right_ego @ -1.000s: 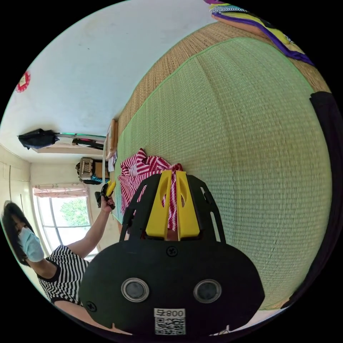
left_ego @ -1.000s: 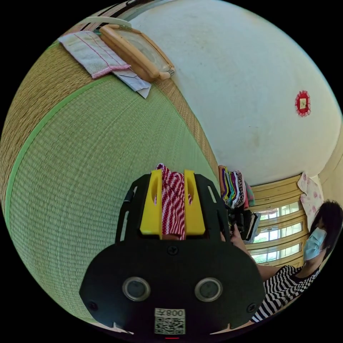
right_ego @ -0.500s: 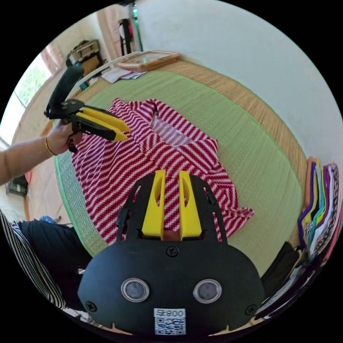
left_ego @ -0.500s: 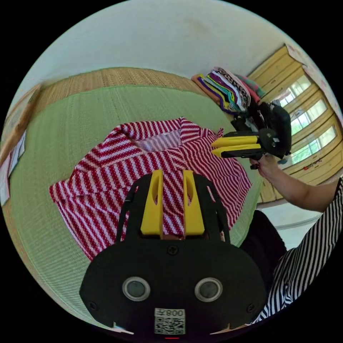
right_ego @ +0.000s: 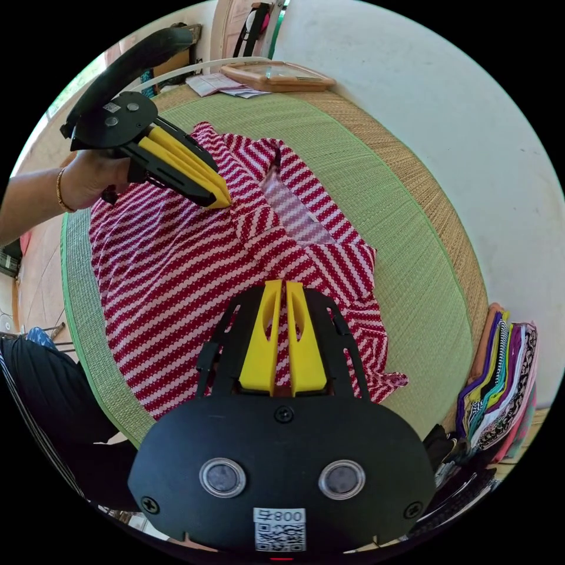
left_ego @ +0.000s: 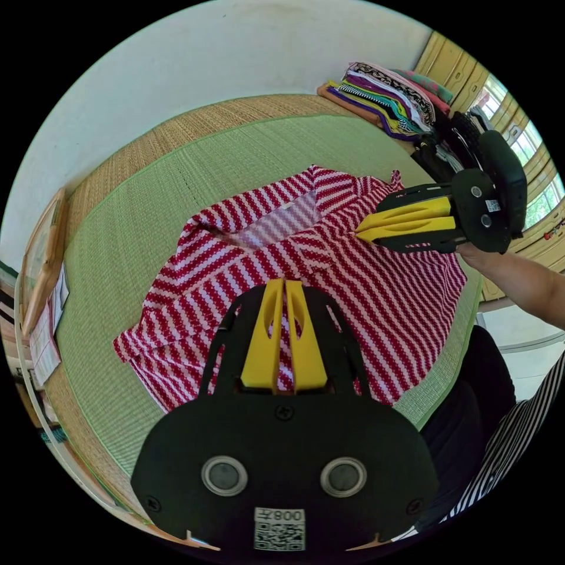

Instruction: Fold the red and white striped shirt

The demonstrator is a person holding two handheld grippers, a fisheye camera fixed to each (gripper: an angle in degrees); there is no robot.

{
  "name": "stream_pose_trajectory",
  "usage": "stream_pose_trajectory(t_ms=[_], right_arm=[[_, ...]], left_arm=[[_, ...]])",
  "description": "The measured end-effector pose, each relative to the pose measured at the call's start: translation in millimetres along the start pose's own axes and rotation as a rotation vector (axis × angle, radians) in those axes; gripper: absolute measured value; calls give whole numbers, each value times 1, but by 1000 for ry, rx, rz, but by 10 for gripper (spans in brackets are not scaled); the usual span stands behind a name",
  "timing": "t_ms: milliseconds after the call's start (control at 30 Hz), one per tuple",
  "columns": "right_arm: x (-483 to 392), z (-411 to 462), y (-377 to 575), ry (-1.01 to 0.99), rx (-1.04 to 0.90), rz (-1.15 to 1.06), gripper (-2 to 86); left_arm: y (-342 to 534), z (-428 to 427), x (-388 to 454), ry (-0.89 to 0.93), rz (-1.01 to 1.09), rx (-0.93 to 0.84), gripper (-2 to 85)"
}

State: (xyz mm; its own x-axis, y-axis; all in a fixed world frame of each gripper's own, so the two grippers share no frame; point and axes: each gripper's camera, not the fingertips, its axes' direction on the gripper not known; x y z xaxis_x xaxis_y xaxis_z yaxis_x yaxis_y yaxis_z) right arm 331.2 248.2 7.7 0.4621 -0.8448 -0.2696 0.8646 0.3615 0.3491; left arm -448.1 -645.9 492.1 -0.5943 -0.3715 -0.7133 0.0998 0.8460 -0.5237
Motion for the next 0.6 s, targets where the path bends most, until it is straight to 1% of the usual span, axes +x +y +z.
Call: stream_pose_trajectory(t_ms=[167, 300, 400, 533, 600], right_arm=[[24, -19, -12, -9, 35, 38, 3], [55, -24, -28, -34, 31, 75, -1], [81, -21, -37, -107, 5, 105, -3], [109, -6, -41, -101, -48, 166, -4], [117, -1, -41, -129, -62, 180, -4]], left_arm=[[-18, 5, -16, -16, -12, 47, 5], [-39, 10, -38, 5, -57, 77, 5], [-49, 15, -55, 19, -94, 90, 5], [-44, 19, -67, 9, -130, 111, 5], [-36, 18, -64, 53, -112, 133, 5]])
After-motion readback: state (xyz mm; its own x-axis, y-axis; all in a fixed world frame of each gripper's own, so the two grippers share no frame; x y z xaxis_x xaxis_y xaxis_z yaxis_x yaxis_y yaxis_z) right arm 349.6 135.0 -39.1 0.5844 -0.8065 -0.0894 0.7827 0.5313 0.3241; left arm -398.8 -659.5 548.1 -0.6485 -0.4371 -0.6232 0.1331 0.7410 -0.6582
